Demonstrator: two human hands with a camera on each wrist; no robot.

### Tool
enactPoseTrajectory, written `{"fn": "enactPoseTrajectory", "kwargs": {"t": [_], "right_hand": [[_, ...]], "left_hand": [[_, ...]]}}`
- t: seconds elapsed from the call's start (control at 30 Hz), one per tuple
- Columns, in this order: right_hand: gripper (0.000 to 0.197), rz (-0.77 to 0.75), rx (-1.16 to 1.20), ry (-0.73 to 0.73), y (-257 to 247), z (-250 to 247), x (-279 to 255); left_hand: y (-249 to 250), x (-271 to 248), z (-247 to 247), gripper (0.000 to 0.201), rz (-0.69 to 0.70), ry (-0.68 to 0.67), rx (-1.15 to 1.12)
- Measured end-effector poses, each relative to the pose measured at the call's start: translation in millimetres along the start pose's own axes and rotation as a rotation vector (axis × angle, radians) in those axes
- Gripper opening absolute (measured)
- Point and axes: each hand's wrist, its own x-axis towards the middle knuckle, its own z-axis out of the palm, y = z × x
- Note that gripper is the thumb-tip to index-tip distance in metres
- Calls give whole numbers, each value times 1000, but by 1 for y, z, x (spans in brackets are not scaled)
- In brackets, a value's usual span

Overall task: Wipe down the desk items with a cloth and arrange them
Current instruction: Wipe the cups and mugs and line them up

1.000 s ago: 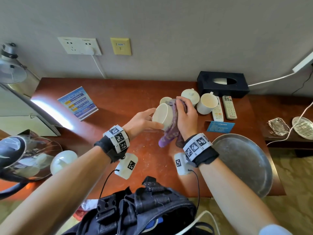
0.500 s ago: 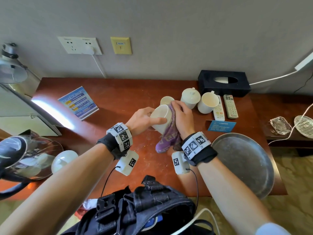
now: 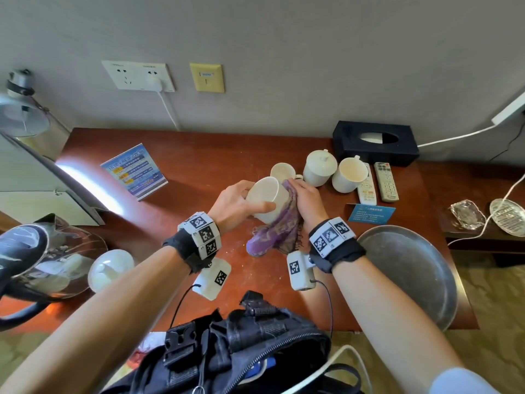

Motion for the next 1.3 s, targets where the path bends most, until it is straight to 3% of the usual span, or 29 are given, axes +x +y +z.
{"fn": "enactPoseTrajectory", "kwargs": {"t": [0.13,0.23,0.37,0.43,0.5,0.6,0.67,0.73,0.8,0.97,1.03,1.1,1.2,1.3], "right_hand": [[22,80,43,50,3,1,-1],[22,93,31,70,3,2,-1],[20,62,41,36,-1,4,0],[19,-61,-120,70,-3,6,-1],[24,-289,-325,115,-4,9,-11],[28,-715,-422,120,-4,17,-33],[30,-854,-448,129,3,16,-34],[30,-769,-439,150,6,11,-30],[29,-550,-409,164,8,8,-24],[20,11,-58,101,6,5,-1],[20,150,72,79,2,3,-1],[21,97,124,104,6,2,-5],[24,-168,8,187,19,4,-6],[25,-179,-6,200,20,5,-4]], "left_hand": [[8,-5,-3,92,-13,-79,131],[20,-8,-8,83,-7,-146,238],[23,-8,-10,90,-45,-158,61],[21,-7,-9,95,-94,-139,-7],[20,-6,-7,87,-114,-110,-66],[25,-6,-3,64,-109,-79,-157],[26,-5,-2,63,-115,-70,-184],[24,-7,-1,76,-115,-47,-165],[21,-7,0,84,-118,-22,-146],[10,-9,2,81,-142,8,-188],[9,-8,2,68,-140,9,-250],[10,-7,1,55,-159,8,-331],[13,-6,0,59,-206,-10,-416],[8,-8,0,58,-203,-105,-445]]}}
